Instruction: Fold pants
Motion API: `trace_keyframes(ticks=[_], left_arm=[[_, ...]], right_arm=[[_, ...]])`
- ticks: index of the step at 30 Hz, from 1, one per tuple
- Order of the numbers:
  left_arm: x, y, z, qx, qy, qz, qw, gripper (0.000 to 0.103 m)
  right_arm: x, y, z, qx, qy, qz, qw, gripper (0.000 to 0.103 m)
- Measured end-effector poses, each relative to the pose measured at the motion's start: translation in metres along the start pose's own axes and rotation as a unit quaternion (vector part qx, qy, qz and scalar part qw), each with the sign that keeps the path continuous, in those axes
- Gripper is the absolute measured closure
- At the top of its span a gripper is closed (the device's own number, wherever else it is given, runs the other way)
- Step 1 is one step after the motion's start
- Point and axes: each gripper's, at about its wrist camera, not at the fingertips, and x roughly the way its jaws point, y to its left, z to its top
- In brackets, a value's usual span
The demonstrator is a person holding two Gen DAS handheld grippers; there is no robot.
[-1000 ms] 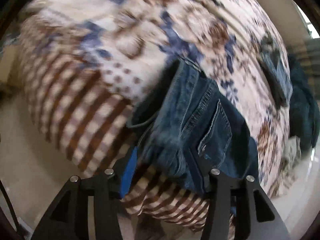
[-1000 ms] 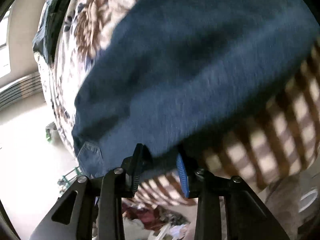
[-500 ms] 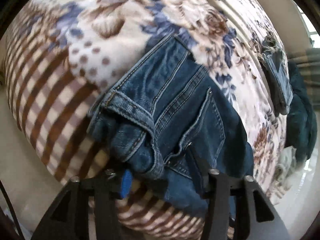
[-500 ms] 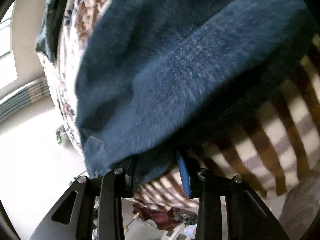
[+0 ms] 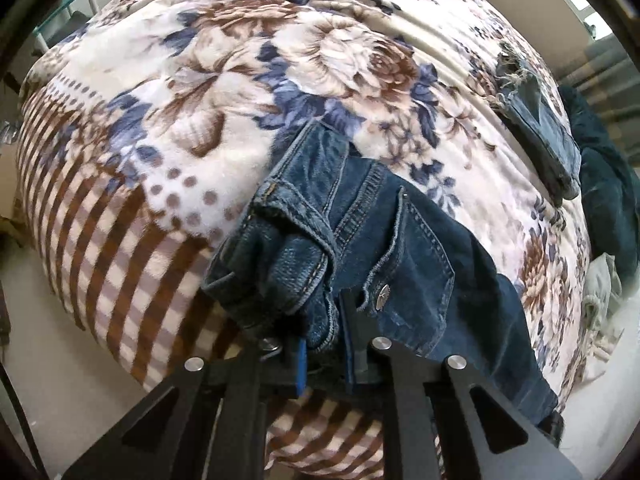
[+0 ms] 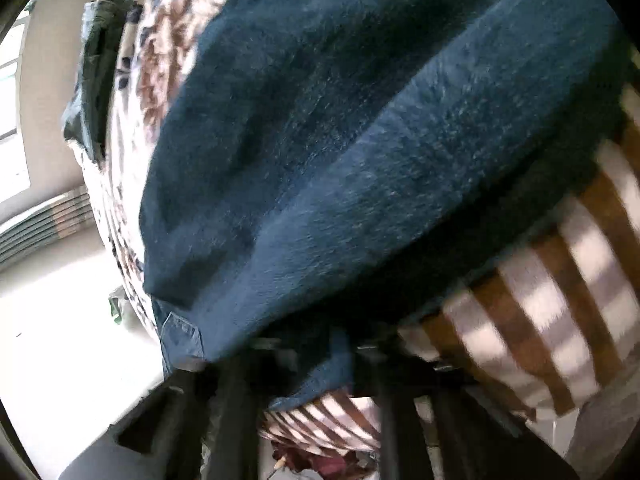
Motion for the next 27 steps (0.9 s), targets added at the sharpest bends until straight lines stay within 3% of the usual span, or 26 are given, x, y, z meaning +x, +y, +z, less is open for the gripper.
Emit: trace_keyframes(ticks=[4,7,9,11,12,13,14,16,18,22,27], left_arm=[[0.013,0.017,-0.006,-0.003,0.020,0.022,0.9996,0.091],[0.031,0.028,-0.007,-0.004,0.046,0.028,0.9985,0.088],[0.021,0.024,-0.007,0.004,0.046,0.026,0.9986,0.085],[0.005,0.008,-0.012,0.041,0.045,0.047,0.9971,0.081],[-0.006,-0.002,-0.018,0.067,0.041,0.058,0.9953,0.078],[-0.014,-0.014,-0.024,0.093,0.037,0.069,0.9926,0.072],[-0.020,-0.023,-0.029,0.112,0.037,0.076,0.9900,0.068],[-0.031,-0.046,-0.043,0.146,0.030,0.072,0.9862,0.036],[-0.035,-0.075,-0.055,0.175,0.019,0.052,0.9830,0.014],[-0.009,-0.141,-0.068,0.230,0.022,0.045,0.9719,0.011],[0.030,-0.220,-0.078,0.230,0.018,0.029,0.9726,0.011]], right_arm=[[-0.019,0.002,-0.027,-0.032,-0.004,-0.016,0.999,0.098],[-0.004,-0.010,-0.020,-0.039,0.029,-0.042,0.998,0.096],[-0.002,-0.019,-0.010,-0.031,0.053,-0.034,0.998,0.092],[-0.012,-0.020,-0.005,-0.029,0.069,-0.023,0.997,0.075],[-0.023,-0.021,-0.004,-0.033,0.069,-0.024,0.997,0.054],[-0.036,-0.023,-0.004,-0.034,0.064,-0.025,0.997,0.041],[-0.048,-0.026,-0.003,-0.034,0.057,-0.027,0.997,0.040],[-0.079,-0.035,0.001,-0.028,0.041,-0.029,0.998,0.040],[-0.116,-0.046,0.011,-0.017,0.012,-0.041,0.999,0.040],[-0.192,-0.067,0.055,-0.003,-0.077,-0.055,0.996,0.040],[-0.279,-0.107,0.143,0.034,-0.193,-0.084,0.977,0.040]])
